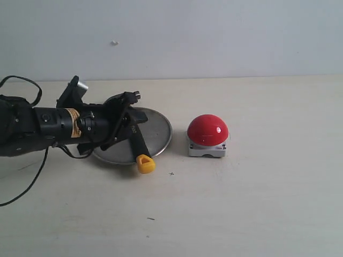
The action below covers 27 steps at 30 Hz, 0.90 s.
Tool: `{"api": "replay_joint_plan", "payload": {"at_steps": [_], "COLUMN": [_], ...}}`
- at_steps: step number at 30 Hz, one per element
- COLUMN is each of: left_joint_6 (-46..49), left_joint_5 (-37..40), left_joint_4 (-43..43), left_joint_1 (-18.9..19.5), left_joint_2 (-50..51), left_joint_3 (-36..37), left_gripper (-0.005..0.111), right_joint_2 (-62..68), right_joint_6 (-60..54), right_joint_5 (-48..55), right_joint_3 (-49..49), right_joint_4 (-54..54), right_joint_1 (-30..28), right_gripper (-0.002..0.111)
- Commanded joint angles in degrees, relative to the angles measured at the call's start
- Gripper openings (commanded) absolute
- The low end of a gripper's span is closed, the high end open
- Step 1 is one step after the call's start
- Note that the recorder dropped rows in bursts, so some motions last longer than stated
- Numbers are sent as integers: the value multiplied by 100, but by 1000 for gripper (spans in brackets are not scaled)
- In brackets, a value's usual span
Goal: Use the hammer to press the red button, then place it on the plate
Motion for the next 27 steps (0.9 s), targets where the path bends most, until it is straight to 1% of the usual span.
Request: {"api": "replay_joint_plan", "payload": {"at_steps": [1, 4, 7, 8, 10, 12, 16, 19, 20, 22, 24, 27], "left_joint_6": [-113, -90, 63, 106, 106, 278, 1143, 2032, 2458, 2933, 3134, 3193], "left_joint_5": [6, -166, -407, -484, -484, -459, -512, -633, -661, -675, -675, -664], "left_joint_4": [173, 513, 1004, 1343, 1734, 1790, 1095, 307, -95, -577, -756, -694], "left_joint_1": [10, -5, 59, 87, 99, 99, 50, 50, 50, 50, 50, 50], "left_joint_2": [-301, -421, -705, -846, -1165, -1595, -2487, -3303, -3582, -4154, -4671, -5514], "left_joint_3": [-31, -31, -31, -31, 33, 275, 1038, 1816, 2156, 2610, 3023, 3523], "left_gripper": [49, 29, 0, 0, 0, 0, 0, 0, 0, 0, 0, 0], "right_joint_2": [-28, -28, -28, -28, -28, -28, -28, -28, -28, -28, -28, -28], "right_joint_6": [-38, -38, -38, -38, -38, -38, -38, -38, -38, -38, -38, -38], "right_joint_5": [-36, -36, -36, -36, -36, -36, -36, -36, -36, -36, -36, -36], "right_joint_3": [31, 31, 31, 31, 31, 31, 31, 31, 31, 31, 31, 31], "right_joint_4": [-19, -19, -19, -19, -19, -19, -19, -19, -19, -19, -19, -19], "right_joint_1": [-31, -31, -31, -31, -31, -31, -31, -31, -31, -31, -31, -31], "right_gripper": [0, 0, 0, 0, 0, 0, 0, 0, 0, 0, 0, 0]}}
